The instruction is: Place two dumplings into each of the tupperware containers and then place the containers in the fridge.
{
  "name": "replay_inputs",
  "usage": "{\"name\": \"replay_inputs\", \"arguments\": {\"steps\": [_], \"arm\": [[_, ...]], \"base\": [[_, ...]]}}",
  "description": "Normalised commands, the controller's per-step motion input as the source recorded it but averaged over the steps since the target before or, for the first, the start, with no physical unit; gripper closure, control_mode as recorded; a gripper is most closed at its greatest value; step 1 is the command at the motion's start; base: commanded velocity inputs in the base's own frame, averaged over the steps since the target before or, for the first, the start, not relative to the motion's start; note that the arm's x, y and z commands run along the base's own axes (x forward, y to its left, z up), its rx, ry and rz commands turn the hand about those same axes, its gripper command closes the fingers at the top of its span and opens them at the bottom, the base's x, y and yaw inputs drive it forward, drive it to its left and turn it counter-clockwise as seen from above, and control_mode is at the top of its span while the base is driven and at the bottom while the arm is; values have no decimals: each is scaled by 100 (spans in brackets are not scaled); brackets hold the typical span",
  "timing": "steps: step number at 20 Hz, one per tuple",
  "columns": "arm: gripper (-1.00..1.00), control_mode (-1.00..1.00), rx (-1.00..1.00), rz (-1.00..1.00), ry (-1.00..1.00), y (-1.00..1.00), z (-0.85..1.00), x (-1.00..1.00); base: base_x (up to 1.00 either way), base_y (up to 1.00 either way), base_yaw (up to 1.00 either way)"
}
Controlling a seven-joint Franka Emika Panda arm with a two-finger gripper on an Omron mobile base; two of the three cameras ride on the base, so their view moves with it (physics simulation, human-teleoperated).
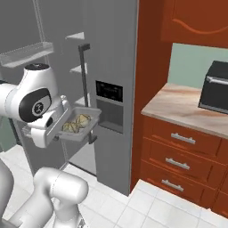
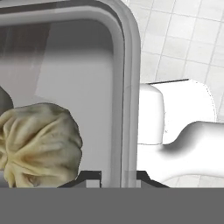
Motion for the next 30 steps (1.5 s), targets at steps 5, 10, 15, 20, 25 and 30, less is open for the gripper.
{"name": "replay_inputs", "arguments": {"steps": [5,10,15,20,25,30], "arm": [[100,100,0,0,0,0,0,0],[100,100,0,0,0,0,0,0],[100,100,0,0,0,0,0,0],[100,100,0,0,0,0,0,0],[100,100,0,0,0,0,0,0],[100,100,0,0,0,0,0,0]], "base": [[38,48,-28],[53,49,-15],[68,54,0],[83,42,0],[68,40,1],[45,26,0]]}}
